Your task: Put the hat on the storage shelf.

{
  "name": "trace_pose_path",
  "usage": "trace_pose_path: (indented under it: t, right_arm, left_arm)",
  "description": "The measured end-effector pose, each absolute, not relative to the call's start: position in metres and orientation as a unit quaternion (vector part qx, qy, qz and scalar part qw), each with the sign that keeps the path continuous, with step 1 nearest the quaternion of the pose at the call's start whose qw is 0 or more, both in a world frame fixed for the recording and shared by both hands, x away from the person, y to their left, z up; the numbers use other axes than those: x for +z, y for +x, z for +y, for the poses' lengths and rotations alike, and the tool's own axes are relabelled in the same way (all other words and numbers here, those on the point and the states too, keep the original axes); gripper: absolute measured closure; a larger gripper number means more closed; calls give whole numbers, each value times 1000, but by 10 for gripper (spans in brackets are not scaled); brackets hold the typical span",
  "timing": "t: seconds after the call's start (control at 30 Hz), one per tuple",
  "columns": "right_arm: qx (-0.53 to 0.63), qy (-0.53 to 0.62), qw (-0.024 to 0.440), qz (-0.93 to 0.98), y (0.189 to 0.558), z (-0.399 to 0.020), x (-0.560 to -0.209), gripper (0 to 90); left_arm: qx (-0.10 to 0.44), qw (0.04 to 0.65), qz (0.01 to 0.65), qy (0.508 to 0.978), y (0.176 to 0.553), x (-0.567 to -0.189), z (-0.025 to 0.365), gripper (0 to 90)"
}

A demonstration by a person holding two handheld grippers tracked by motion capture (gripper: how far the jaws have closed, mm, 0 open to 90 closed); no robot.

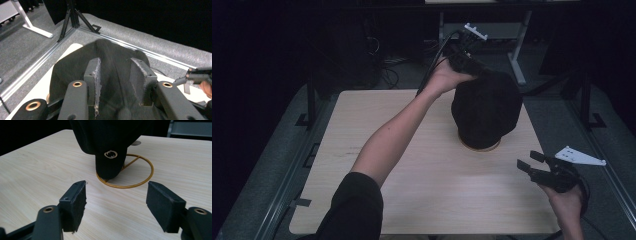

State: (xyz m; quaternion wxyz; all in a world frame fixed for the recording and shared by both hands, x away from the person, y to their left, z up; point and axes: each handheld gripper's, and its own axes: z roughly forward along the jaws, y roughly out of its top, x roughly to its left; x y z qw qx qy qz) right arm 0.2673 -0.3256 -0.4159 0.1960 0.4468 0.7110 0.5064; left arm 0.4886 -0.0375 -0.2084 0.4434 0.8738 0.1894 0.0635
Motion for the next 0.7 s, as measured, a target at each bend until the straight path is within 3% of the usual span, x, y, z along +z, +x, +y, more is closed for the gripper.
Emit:
trace_pose_path:
  t: [0.7]
  right_arm:
    - [502,444,196,715,267,-316,-420,260]
  left_arm:
    - [49,478,208,852,470,-221,12,558]
